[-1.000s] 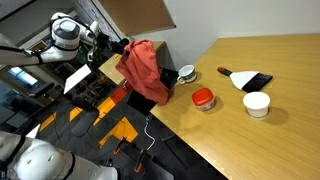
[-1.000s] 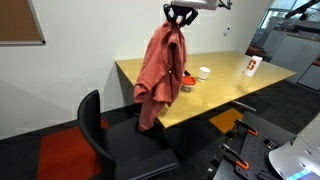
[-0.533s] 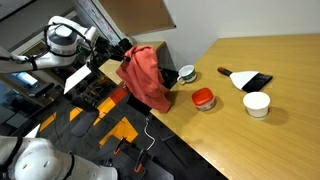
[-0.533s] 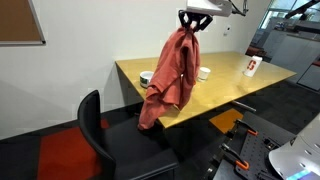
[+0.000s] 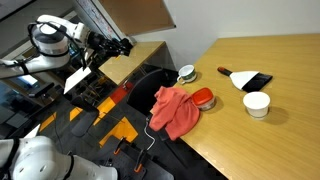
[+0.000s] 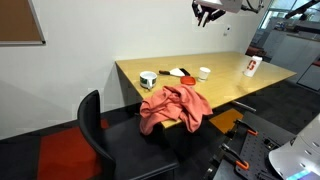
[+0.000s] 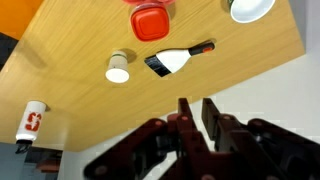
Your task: Put the shirt on the table
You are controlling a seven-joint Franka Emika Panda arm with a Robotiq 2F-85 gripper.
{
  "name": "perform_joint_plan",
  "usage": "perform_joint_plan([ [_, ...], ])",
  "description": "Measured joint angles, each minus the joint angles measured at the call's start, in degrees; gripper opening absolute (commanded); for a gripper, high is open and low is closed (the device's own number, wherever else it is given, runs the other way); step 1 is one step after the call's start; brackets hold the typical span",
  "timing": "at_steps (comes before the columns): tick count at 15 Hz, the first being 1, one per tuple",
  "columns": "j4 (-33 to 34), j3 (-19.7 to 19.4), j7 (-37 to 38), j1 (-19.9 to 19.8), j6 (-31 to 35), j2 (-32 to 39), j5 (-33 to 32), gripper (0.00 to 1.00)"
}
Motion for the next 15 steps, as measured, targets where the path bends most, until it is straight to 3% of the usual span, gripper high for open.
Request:
perform_joint_plan([
  [1, -0.2, 0.0, 0.3, -0.1, 0.0, -0.5, -0.1, 0.44],
  [5, -1.1, 0.0, -0.6, 0.2, 0.7, -1.9, 1.7, 0.73],
  [9, -2.6, -1.3, -11.3, 1.9, 3.9, -3.0, 12.6, 0.99],
  [12, -3.1, -1.9, -21.3, 2.5, 3.3, -3.9, 21.7, 1.0],
  [15, -3.1, -1.9, -27.1, 2.4, 0.2, -4.8, 26.4, 1.0],
])
